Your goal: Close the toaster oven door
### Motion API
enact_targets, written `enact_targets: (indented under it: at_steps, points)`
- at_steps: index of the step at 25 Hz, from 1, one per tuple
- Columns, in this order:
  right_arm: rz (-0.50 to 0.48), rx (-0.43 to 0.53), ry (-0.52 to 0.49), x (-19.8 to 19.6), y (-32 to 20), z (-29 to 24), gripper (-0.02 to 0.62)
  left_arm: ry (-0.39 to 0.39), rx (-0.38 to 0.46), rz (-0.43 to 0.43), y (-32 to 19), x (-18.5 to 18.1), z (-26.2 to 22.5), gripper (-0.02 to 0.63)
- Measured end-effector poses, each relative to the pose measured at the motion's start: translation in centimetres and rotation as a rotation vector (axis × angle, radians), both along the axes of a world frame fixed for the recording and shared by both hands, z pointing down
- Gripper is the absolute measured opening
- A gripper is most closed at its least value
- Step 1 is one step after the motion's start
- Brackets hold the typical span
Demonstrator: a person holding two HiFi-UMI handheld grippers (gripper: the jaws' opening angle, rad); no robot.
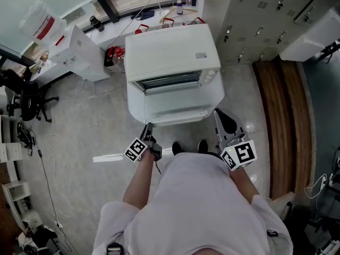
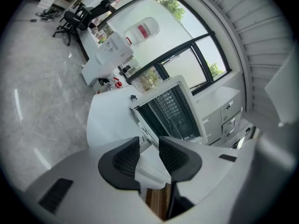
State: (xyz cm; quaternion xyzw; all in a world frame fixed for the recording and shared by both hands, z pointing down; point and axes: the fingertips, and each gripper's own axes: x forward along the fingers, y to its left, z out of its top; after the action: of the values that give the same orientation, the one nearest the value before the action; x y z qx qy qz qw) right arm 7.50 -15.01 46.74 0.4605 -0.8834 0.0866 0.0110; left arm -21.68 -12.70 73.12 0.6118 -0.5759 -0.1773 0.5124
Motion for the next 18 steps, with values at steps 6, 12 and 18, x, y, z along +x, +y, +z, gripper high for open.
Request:
enact_targets:
  at_steps: [6, 12, 18]
  points:
    - [0.012, 0.004, -0.012, 0.6, -0.2, -0.3, 0.008, -0.064, 0.017, 0.028, -0.8, -0.1, -1.8, 0.133]
    - [0.014, 0.017, -0.022, 1.1, -0.4, -0.5, 0.008, -0.067, 0.015, 0.021, -2.0, -0.2, -3.5, 0.118]
    - [0.018, 0.024, -0.028, 1.0, -0.8, -0.8, 0.008, -0.039, 0.024, 0.004, -3.8, -0.9, -5.7, 0.094]
